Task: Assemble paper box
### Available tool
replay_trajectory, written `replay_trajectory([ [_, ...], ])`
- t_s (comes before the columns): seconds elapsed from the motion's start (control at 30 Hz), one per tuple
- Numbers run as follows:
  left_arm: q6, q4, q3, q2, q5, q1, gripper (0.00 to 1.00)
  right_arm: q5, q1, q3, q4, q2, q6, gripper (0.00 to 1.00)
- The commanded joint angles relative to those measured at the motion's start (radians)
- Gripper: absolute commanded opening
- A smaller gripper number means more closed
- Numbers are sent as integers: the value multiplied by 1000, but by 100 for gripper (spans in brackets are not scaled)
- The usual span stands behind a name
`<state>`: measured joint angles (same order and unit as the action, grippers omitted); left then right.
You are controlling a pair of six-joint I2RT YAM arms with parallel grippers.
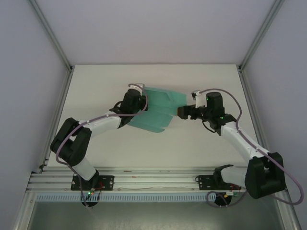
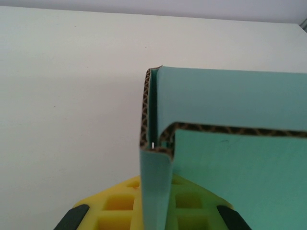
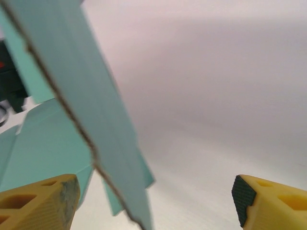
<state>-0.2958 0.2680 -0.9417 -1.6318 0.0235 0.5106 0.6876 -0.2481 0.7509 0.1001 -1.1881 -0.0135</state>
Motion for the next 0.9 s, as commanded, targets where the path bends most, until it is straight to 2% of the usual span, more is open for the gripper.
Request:
replay_trajectory([
  [0.0,-33,-12,-26,40,-43,2,0,-166,-5,-41,-15,31,38,85],
  [0.27,-58,-34,-46,38,-55,0,0,-164,-5,-58,-26,-17,14,86],
  [0.4,-50,-21,-43,39,-22,-2,0,-152,-5,-43,-68,-55,20,86],
  [0.57,-37,-41,-63,9,-13,-1,0,-23,-10,7,-167,-116,93,86],
  [0.7,-44,-43,-71,-17,-21,3,0,54,-50,23,-281,-152,157,86],
  [0.77,-50,-43,-76,-26,-22,6,0,30,-86,36,-308,-179,172,86],
  [0.87,-51,-48,-86,-35,-29,13,0,-91,-127,72,-323,-233,223,86],
])
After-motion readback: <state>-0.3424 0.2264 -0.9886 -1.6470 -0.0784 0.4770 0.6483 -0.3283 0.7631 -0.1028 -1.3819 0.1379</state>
